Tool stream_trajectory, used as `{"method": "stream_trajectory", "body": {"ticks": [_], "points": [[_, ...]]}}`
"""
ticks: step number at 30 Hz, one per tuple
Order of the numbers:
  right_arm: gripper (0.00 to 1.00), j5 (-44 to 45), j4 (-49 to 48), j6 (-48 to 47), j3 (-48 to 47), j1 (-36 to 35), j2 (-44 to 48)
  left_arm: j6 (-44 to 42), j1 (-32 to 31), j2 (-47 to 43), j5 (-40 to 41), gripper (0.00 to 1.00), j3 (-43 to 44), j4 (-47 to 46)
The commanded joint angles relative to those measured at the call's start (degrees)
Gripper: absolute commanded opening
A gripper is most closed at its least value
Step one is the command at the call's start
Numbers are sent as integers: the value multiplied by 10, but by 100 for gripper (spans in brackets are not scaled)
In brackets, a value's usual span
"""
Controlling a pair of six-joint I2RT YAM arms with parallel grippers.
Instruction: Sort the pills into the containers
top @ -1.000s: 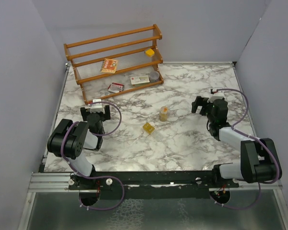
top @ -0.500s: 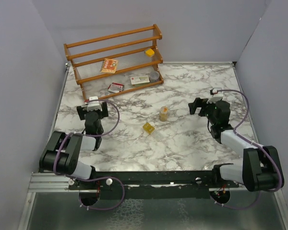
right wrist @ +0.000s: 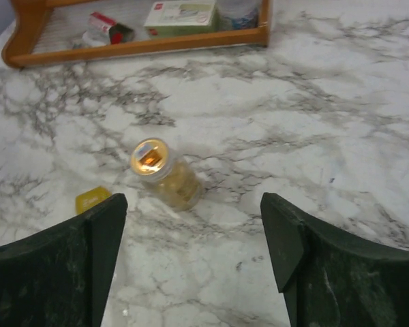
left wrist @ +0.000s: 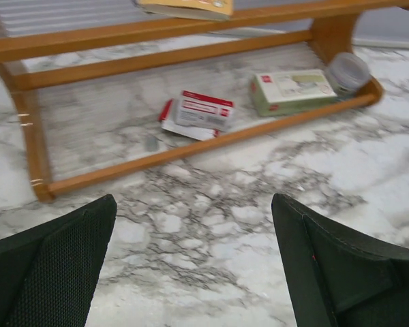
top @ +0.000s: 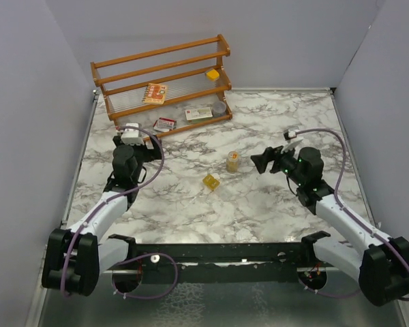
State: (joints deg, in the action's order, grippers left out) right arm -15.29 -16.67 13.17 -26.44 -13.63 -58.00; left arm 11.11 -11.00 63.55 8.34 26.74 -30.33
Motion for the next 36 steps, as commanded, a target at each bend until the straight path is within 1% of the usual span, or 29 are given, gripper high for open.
{"method": "stream_trajectory", "body": {"ticks": [1, 3, 6, 8, 9, 11, 13, 15, 18, 19, 23, 29, 36], "points": [[72, 111, 128, -17, -39, -133, 19, 43, -9, -27, -187, 99, 5, 55], [62, 138, 146, -11, -42, -178, 16, 49, -21, -39, -182, 99, -5, 54], [45, 144, 159, 6, -39, -212, 12, 53, -40, -61, -177, 99, -27, 54], [39, 149, 169, 12, -38, -226, 3, 62, -59, -72, -182, 99, -48, 53], [38, 154, 175, 14, -39, -237, -2, 65, -73, -74, -182, 99, -56, 53], [38, 171, 186, 16, -42, -260, -19, 66, -111, -73, -181, 99, -67, 53], [40, 202, 194, 18, -49, -294, -42, 67, -140, -66, -180, 99, -71, 54], [47, 238, 198, 21, -56, -333, -69, 74, -154, -55, -185, 99, -72, 53], [59, 271, 197, 26, -69, -375, -109, 86, -159, -32, -193, 99, -69, 53], [60, 278, 195, 29, -73, -383, -122, 87, -159, -26, -196, 99, -67, 53], [62, 295, 185, 35, -85, -401, -166, 78, -160, -10, -206, 99, -58, 53], [63, 301, 178, 32, -105, -405, -210, 77, -161, -5, -228, 99, -51, 52], [63, 307, 175, 28, -126, -410, -253, 80, -162, 5, -229, 99, -52, 50]]}}
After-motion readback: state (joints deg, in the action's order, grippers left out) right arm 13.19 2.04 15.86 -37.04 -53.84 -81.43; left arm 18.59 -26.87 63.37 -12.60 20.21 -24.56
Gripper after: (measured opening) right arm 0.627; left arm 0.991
